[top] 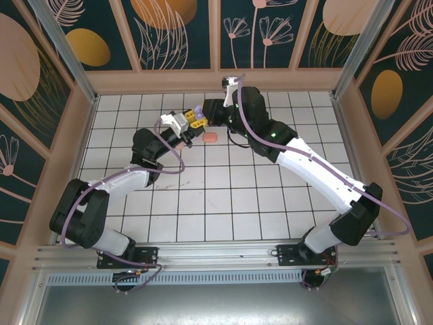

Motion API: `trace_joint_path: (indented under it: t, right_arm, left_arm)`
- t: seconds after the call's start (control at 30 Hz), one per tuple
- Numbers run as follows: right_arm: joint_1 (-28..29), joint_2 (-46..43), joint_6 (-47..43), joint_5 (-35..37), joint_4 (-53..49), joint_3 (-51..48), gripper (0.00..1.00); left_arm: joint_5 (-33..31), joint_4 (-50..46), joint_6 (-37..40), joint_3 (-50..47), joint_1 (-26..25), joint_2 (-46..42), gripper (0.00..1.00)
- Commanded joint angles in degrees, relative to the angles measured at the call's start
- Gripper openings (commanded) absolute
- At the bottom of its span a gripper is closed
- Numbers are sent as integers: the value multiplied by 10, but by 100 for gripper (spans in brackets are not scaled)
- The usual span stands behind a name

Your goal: Insert the wireless bluetooth earbuds into the charging case

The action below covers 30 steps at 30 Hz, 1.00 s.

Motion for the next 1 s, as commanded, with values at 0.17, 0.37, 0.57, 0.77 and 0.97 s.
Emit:
trace_joint_path:
  t: [0.17,0.37,0.57,0.77,0.97]
  right_arm:
    - [6,1,5,1,16,-27,14]
    - [6,5,8,1,15,-39,14]
    - [6,16,11,0,22,-32,14]
    - [6,24,18,10,32,-24,13]
    - [7,26,35,15,50,-30,13]
  left_arm:
    - [5,24,-6,14,-2,1,0]
    - [6,23,-6,14,-2,1,0]
    - [8,25,-7,13,-2,1,0]
    - [10,25,-9,12,-3,1,0]
    - [11,27,-9,13,-2,2,0]
